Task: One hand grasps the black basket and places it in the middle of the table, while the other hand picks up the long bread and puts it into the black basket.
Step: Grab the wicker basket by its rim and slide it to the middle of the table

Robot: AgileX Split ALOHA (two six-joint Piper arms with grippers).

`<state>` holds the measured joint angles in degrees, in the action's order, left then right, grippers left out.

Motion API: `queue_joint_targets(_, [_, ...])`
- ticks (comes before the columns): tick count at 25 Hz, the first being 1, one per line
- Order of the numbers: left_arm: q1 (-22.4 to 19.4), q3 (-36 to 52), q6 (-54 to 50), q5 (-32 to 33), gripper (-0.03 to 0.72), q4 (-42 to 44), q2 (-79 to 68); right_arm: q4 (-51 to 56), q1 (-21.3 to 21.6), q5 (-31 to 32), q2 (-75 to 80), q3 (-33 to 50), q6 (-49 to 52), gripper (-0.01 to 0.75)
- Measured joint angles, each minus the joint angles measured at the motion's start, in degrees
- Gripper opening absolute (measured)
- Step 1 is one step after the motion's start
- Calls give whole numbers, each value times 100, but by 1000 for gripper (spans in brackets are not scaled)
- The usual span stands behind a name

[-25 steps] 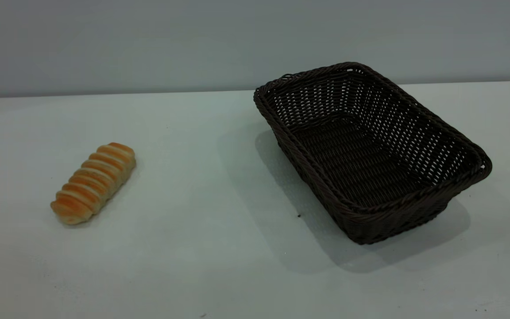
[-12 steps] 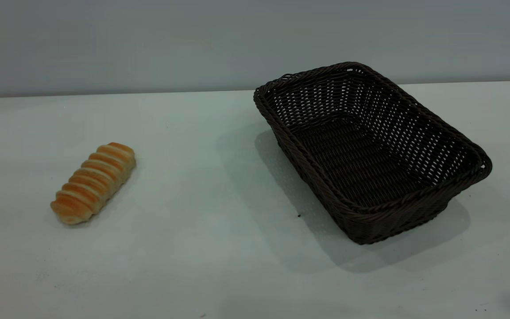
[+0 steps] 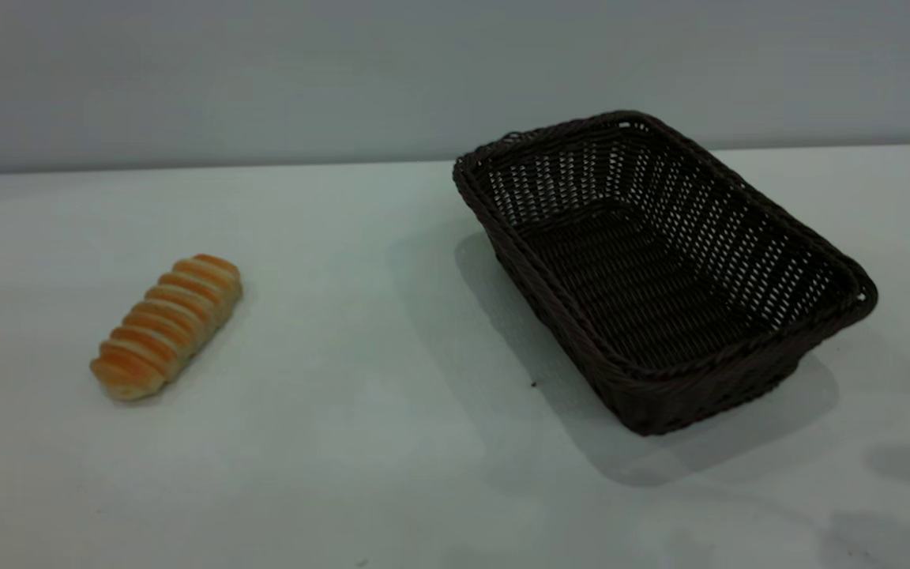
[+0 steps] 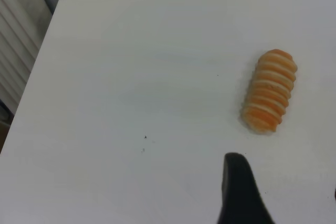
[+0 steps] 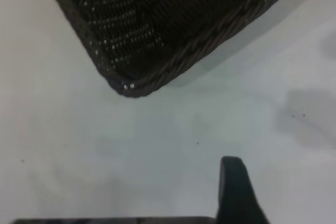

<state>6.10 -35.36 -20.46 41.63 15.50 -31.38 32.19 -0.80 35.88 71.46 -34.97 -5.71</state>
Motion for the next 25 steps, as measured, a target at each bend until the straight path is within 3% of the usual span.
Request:
queue_joint_targets(13, [0, 0, -7, 115, 460, 25, 0, 1104, 0, -646, 1364, -5, -205, 483])
queue_joint_targets(25, [0, 0, -7, 121, 460, 25, 0, 4036, 0, -829, 2439, -71, -2346, 471])
